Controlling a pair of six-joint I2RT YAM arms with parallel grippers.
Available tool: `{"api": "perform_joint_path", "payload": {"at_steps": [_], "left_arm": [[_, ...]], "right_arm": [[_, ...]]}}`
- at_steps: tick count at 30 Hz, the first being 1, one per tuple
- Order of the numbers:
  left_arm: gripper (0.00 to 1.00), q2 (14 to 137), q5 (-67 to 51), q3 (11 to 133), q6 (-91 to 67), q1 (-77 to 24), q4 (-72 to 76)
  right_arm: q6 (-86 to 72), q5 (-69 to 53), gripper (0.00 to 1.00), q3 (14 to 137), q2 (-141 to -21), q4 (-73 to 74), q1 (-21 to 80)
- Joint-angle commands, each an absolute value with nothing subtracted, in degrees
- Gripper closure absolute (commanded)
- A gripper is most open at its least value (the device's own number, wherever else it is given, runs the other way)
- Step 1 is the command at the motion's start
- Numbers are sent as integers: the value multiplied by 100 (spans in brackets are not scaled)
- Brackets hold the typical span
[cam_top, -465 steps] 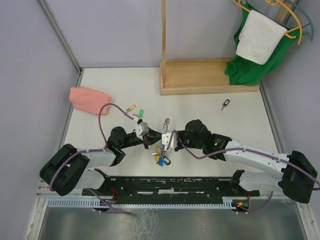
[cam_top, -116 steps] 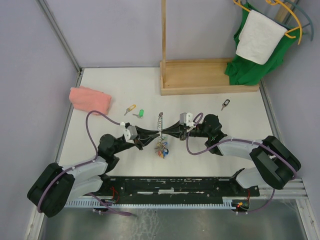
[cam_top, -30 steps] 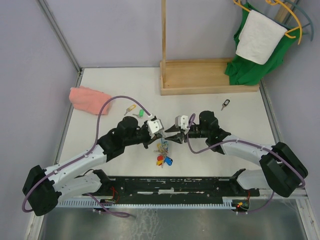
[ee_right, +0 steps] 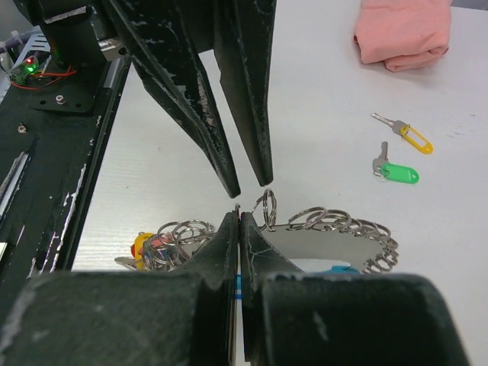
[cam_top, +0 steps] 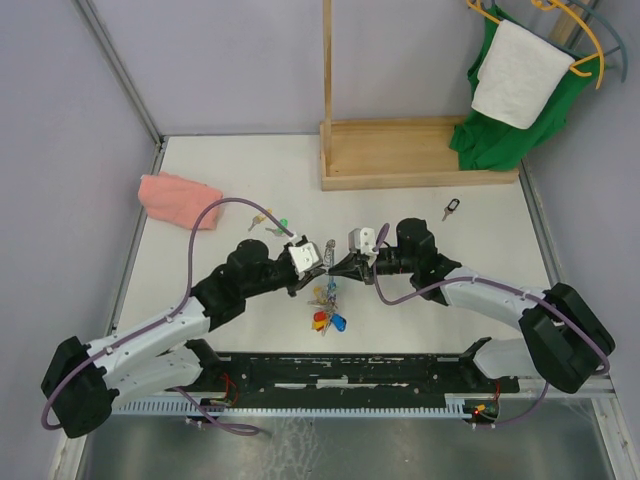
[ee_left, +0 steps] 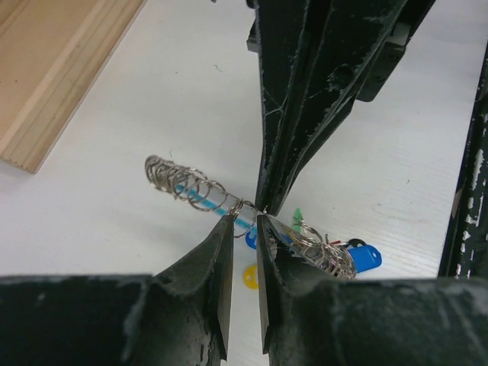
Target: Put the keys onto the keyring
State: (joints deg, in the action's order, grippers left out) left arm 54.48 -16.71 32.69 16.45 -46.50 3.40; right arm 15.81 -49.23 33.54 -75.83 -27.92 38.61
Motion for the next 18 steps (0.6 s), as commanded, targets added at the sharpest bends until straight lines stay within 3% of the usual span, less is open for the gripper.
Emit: {"api": "perform_joint_path", "payload": {"at_steps": [1,5,12,18], "left_arm": [[75,5362,-1940,2932,1150,-4385,1648],[76,5444,-2152,2721,864,-4141,2063],[68,5235,-2970,1743,556,-3992,3759],[67,5774,-3660,1435,378,-3862,4836]], "right_arm": [[1612,-4985,99,3468,-7288,-2952,3851],[1667,-4909,99,3464,-7190,-2895,3857],[1653,-4739,99,3412,-7138,-3035,3855],[1819,-4667,99,3366,-7028,-2907,3845]]}}
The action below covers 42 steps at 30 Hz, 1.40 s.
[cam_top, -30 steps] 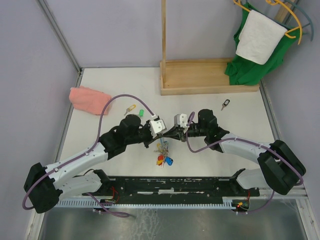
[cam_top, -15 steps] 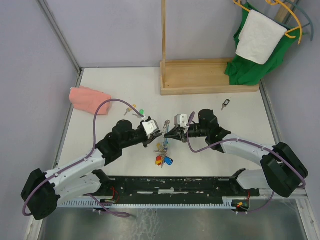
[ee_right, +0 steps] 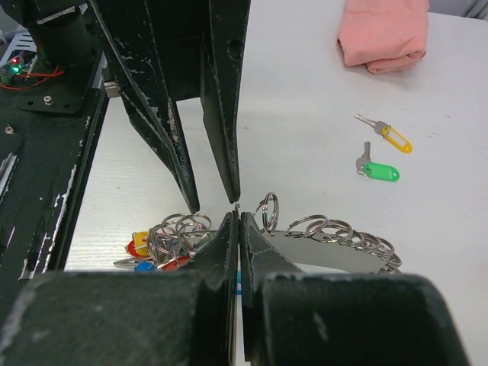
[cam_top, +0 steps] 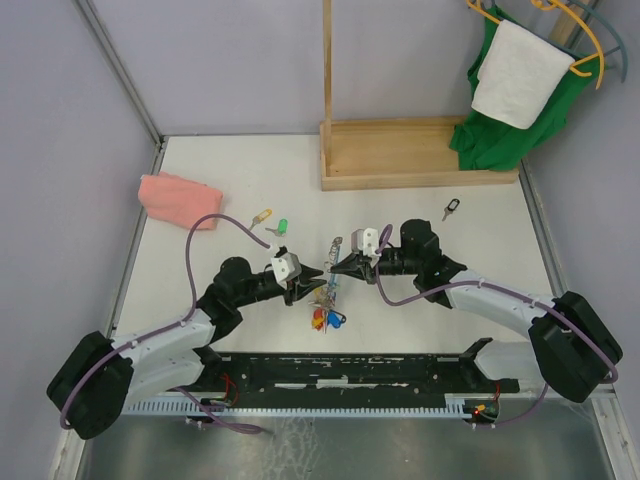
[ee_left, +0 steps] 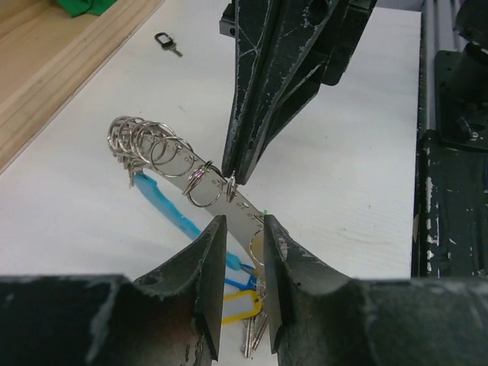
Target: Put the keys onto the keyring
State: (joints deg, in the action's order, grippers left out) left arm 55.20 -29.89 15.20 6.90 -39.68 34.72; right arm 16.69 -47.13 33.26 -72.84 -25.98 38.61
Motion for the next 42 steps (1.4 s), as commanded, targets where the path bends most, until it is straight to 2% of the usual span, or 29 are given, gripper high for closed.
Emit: {"api": "perform_joint_path", "payload": {"at_steps": [1,14,33,42], "left_arm": [[67,5869,-3763,1413,366,-3845,4995],[70,6571,-4317,1533,267,-3466,5670],[70,7143,-4487,1729,-78,-3394,6045],[81,7209,-4588,1786,-167,-3355,6073]], "right_arm": [[1846,-4673,99,3378,-7018,-2862,3841],[1915,-4754,99,3405,-6982,-2722,3842],[1903,-4963,99,3450,-7032,-2786,3841],[1907,-5064,99,3504,-7050,-2727,3842]]}}
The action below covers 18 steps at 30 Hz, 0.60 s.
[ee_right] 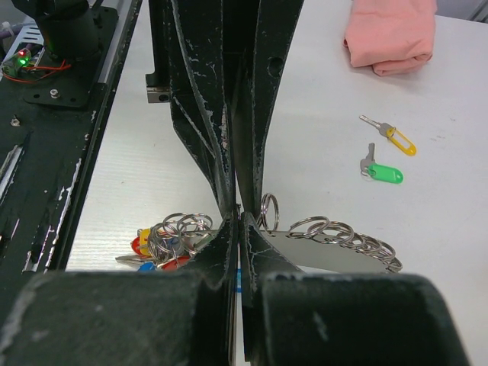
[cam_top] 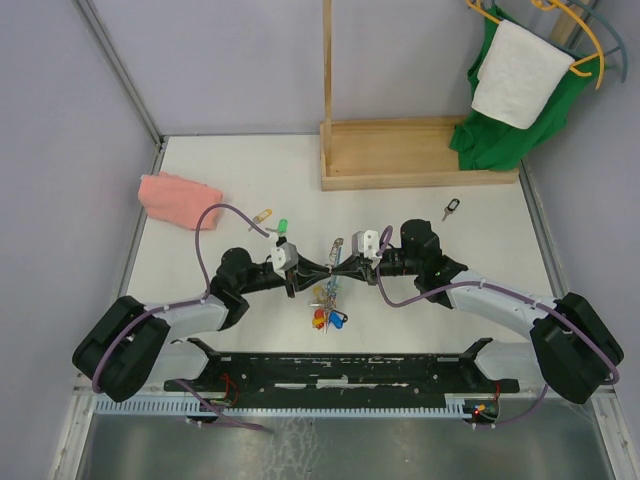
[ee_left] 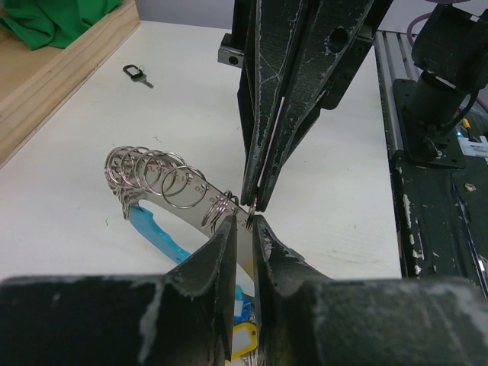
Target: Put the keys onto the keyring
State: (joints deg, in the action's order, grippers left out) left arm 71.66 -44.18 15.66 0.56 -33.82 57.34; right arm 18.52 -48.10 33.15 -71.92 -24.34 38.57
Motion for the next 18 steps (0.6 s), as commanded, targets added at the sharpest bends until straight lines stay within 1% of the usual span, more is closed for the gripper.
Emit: {"api": "perform_joint_path", "payload": {"at_steps": [1,15,17,18], "left_arm": [[82,7213,-4596,1791,-167,-3349,6065],[78,7390,-4863,1905,-318,-3349,6184],[82,7431,-4904,1913,-377,-3354,6287],[89,7449,-4923,1927,-401,-3349,6320]], "right_arm": [[1898,-5085,99,3521,-7056,-2706,3841],[1805,-5163,99,3658,-7193,-2736,3852],[1777,-5174,99,3677,-7229,-2742,3859],[1759,-5174,99,3683,-7244,-2750,3868]]}}
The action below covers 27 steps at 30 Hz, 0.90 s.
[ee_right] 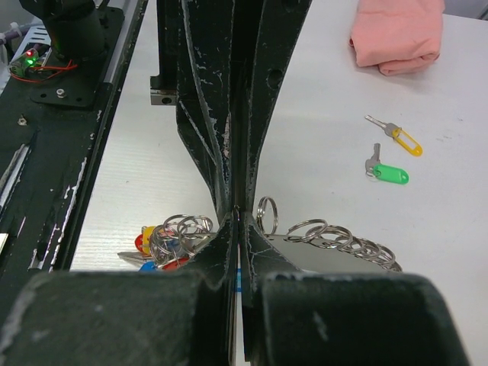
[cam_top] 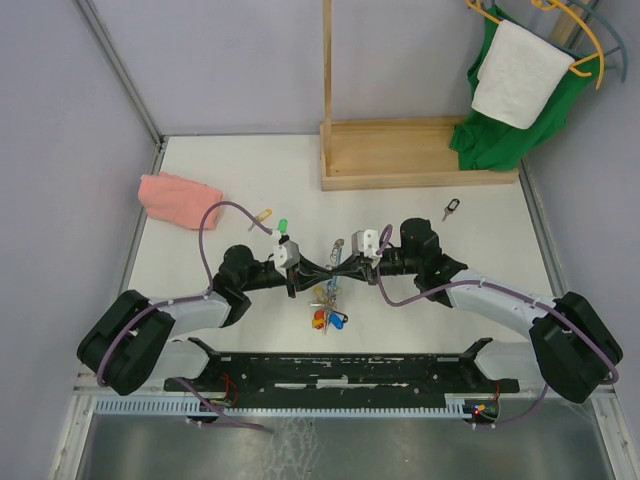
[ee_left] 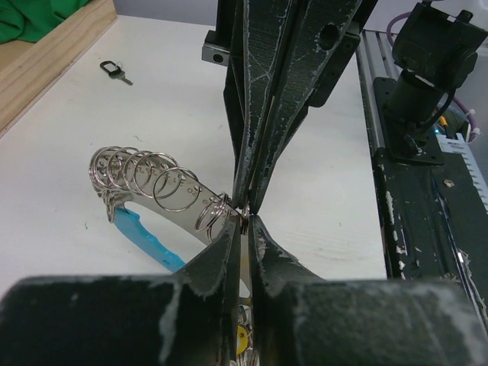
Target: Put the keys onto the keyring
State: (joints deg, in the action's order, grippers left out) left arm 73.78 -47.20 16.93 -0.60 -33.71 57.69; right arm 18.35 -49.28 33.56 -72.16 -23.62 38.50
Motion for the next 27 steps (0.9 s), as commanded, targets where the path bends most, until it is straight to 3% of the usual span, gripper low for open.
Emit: {"api": "perform_joint_path", "payload": {"at_steps": [1,6,11,20,24,27], "left_arm": [[96,7459,-4944,1933,-416,-3350,6340],[97,7198,-4836,1911,-74,-3349,5900],[97,6773,-4459,2002,574,-3357,4792],[97,6327,-3765,1839,1378,-3371,4199],[97,6129,-3491,1743,1590,-3374,4135],[97,6081,-3258,1723,1572,-3375,4112]], "right_arm": [[1745,-5176,99,3694,-7257,-2743,3877],[1639,-4957,93,3728,-7170,-2496,3877],[1386,-4348,63,3958,-6896,-1747,3871],[495,-2575,35,4921,-6628,584,3871],[-26,-1392,14,5724,-6816,1861,3859],[-372,-530,0,5657,-6875,1859,3854]]}}
